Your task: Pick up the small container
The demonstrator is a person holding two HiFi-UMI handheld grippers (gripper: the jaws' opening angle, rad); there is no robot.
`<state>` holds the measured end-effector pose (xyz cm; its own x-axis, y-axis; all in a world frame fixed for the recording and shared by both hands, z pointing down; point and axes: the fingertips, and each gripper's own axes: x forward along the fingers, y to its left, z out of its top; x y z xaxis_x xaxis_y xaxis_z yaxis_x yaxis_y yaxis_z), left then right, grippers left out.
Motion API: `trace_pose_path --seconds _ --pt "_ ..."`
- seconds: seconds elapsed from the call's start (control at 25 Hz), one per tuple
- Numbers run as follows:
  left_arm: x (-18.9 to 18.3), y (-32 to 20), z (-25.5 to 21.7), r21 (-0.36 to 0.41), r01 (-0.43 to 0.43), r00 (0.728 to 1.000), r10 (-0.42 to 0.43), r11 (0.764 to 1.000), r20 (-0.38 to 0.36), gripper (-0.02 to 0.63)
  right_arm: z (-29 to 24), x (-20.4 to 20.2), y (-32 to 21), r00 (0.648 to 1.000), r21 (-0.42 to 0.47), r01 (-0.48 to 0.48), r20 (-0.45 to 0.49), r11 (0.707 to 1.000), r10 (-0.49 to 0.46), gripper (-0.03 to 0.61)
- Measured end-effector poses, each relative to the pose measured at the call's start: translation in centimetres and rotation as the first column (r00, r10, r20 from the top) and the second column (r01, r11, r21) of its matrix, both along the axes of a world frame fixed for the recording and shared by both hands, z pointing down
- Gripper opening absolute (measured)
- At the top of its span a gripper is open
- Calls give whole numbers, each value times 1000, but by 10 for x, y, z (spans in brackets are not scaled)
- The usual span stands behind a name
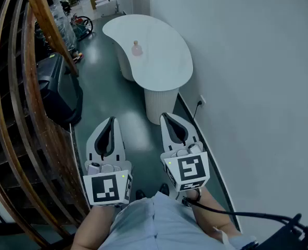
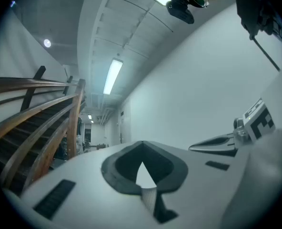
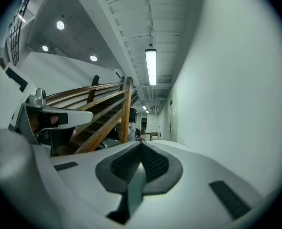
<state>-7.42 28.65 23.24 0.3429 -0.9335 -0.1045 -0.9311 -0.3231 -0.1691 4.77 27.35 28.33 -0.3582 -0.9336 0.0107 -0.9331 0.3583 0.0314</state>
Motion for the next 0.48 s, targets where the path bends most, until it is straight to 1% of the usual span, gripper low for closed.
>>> trace_pose_path --seconds 0.24,0.4,0.48 --pt "10 2 2 -2 5 1000 -5 1000 5 -2 2 11 1 1000 1 1 12 1000 -1 0" --pt "19 5 6 -4 19 1000 -19 1000 9 -2 4 27 -1 999 -1 -30 45 1000 30 2" --pt "24 6 7 -1 31 999 -31 1000 11 -2 5 30 -3 999 -6 -13 52 1000 13 2"
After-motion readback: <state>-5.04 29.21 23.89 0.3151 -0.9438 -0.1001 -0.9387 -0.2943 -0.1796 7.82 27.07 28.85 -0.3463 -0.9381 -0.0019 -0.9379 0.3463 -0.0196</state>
